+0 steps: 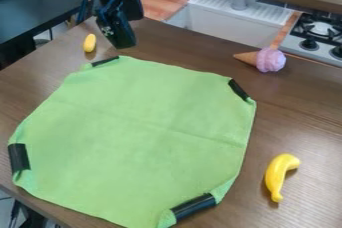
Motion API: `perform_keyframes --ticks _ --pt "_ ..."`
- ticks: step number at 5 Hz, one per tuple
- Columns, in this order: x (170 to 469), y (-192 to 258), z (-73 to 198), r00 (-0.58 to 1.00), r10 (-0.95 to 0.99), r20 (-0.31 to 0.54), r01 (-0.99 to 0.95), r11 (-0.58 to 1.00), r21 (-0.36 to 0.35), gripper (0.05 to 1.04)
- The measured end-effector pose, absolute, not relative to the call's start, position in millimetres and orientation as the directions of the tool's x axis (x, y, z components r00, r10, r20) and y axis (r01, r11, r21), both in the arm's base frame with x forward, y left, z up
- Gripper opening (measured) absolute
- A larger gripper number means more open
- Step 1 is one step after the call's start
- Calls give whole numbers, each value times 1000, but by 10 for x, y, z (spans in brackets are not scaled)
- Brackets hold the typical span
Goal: Fold the cloth from top right to bottom left
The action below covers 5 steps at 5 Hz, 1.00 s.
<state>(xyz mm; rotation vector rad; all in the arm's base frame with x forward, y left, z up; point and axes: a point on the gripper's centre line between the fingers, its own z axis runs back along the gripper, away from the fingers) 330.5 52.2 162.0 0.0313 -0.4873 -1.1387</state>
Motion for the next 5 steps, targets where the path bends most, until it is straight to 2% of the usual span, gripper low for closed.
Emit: perform_keyframes --ticks 1,2,3,4,5 --pt "3308 508 1523 349 -865 360 861 448 240 1001" --pt "3369 139 1371 466 -783 412 794 576 197 1001" --pt "3432 -325 1370 540 -734 412 741 647 182 1001" --pt "3490 -576 1338 658 -648 384 629 753 193 1001" --pt "3574 -800 1187 808 -457 372 428 889 164 1001"
